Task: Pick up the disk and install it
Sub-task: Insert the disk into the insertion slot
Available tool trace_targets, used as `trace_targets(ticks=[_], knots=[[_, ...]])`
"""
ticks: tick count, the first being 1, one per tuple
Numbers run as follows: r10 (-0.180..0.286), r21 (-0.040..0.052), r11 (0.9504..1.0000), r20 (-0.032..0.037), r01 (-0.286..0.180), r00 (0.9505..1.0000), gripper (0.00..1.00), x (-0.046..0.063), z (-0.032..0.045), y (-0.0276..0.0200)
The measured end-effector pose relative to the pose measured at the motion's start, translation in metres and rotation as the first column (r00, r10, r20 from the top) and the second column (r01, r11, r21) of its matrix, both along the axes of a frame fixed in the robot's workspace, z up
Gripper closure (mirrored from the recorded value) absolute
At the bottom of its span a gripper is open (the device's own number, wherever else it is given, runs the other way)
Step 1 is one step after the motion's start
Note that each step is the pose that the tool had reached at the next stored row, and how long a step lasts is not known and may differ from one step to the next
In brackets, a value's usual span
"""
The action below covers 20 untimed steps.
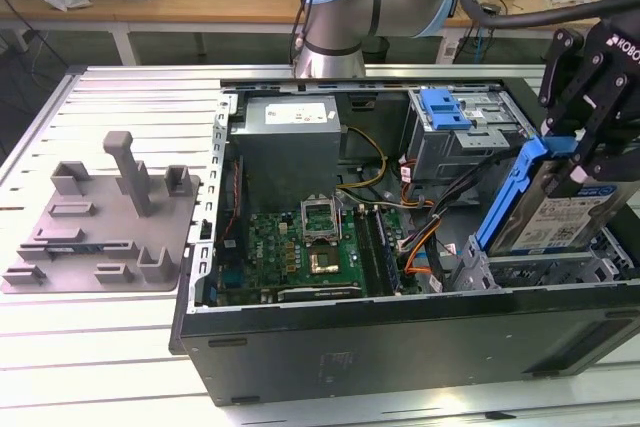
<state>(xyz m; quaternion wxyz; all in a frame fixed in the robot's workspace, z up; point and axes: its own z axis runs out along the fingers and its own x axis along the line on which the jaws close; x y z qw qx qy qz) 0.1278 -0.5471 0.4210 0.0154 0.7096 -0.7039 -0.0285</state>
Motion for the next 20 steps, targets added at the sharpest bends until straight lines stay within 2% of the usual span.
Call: trace_targets(ticks=[11, 20], knots=[[0.003, -0.0001, 1.0, 0.0, -0.003, 1.0, 0.63, 0.0, -0.0176, 0.0], [0.004, -0.0001, 1.0, 0.0006, -0.004, 1.0, 0.63, 0.0, -0.0247, 0.0]])
